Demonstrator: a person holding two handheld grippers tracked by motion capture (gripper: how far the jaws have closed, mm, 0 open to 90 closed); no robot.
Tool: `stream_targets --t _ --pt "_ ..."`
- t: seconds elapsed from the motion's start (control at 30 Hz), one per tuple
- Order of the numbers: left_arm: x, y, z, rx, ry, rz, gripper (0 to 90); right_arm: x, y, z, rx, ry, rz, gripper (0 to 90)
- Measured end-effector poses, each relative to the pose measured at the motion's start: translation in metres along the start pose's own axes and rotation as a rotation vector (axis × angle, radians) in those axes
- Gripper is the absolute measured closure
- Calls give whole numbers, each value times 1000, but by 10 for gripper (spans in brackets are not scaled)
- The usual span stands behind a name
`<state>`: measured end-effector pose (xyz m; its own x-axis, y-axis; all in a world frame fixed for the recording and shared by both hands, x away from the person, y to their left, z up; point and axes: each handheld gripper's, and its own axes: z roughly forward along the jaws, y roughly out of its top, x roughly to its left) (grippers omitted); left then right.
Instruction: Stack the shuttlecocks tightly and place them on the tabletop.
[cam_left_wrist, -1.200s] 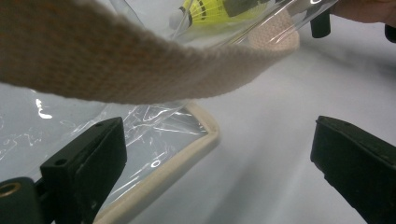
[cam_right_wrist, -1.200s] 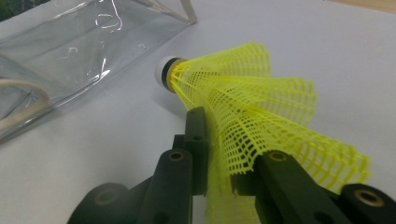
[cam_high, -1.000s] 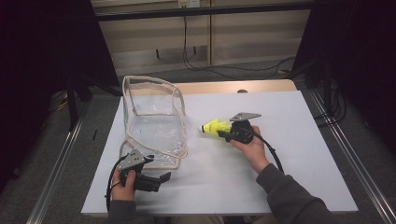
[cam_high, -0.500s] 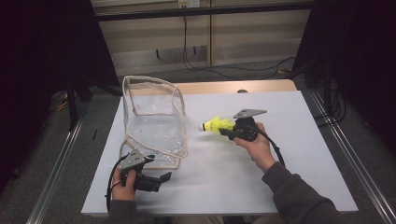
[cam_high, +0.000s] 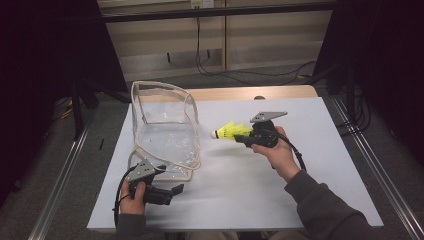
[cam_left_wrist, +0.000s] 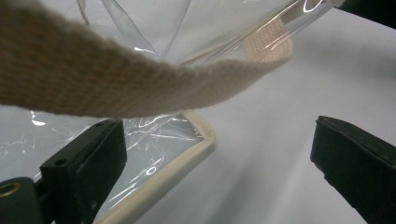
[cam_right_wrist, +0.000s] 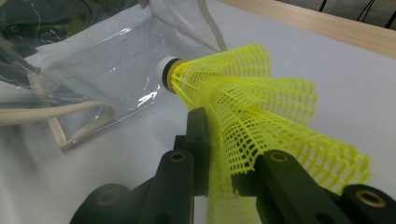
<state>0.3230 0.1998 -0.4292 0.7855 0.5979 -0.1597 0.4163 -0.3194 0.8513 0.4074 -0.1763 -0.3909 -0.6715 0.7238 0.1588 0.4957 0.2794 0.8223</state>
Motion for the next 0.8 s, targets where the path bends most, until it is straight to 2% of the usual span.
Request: stream_targets --t 0.2,0.8 --pt "1 0 1 -4 -8 -4 30 -1 7 -9 -6 12 5 799" --pt "0 0 0 -4 -2 -14 31 7 26 -26 9 45 -40 799"
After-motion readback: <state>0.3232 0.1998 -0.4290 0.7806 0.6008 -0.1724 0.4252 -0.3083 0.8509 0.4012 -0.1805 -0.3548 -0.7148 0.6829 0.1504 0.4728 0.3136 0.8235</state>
